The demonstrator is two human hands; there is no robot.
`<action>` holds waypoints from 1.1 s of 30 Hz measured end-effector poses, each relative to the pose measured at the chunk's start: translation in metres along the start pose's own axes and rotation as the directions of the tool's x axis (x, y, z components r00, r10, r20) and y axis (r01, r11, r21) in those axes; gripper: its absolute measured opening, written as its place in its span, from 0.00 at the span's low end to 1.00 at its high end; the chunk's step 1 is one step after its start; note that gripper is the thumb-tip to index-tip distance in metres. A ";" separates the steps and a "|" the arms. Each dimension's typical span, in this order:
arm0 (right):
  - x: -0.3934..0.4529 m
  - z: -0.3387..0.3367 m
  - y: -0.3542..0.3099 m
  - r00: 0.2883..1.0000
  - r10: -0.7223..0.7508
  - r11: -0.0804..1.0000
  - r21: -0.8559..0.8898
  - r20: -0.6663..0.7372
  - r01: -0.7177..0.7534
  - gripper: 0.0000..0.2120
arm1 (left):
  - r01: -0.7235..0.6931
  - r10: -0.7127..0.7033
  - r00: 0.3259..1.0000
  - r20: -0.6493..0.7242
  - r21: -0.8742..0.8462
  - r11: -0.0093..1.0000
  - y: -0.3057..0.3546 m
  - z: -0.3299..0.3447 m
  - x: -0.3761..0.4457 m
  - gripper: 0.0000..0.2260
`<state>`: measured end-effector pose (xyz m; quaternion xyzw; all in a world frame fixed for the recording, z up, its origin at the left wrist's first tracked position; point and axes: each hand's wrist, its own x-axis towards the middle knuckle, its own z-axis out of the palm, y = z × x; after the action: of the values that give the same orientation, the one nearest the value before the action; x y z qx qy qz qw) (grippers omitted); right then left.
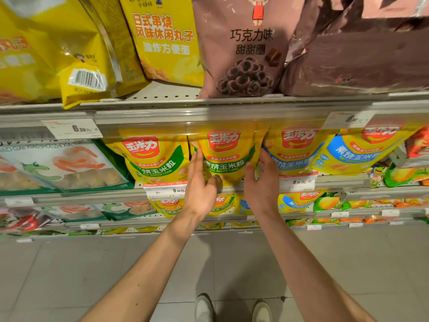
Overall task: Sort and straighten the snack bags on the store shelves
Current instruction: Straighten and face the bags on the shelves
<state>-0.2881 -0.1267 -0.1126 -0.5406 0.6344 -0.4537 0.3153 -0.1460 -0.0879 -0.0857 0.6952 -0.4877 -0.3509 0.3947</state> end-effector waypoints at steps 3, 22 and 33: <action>-0.002 -0.001 0.001 1.000 -0.017 1.000 -0.026 -0.009 0.017 0.28 | 0.000 0.000 1.000 -0.027 -0.012 1.000 -0.001 -0.008 -0.003 0.34; -0.040 0.108 -0.079 0.943 -0.045 0.992 -0.097 0.329 0.081 0.18 | 0.089 -0.096 0.951 -0.295 -0.036 0.995 -0.052 -0.143 0.001 0.32; -0.045 0.113 -0.083 0.954 0.053 0.999 -0.003 0.296 -0.054 0.16 | 0.068 -0.087 0.977 -0.192 -0.103 0.992 -0.065 -0.151 0.018 0.37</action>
<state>-0.1447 -0.1100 -0.0849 -0.5843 0.5932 -0.3605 0.4203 0.0168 -0.0596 -0.0789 0.7251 -0.4016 -0.3187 0.4599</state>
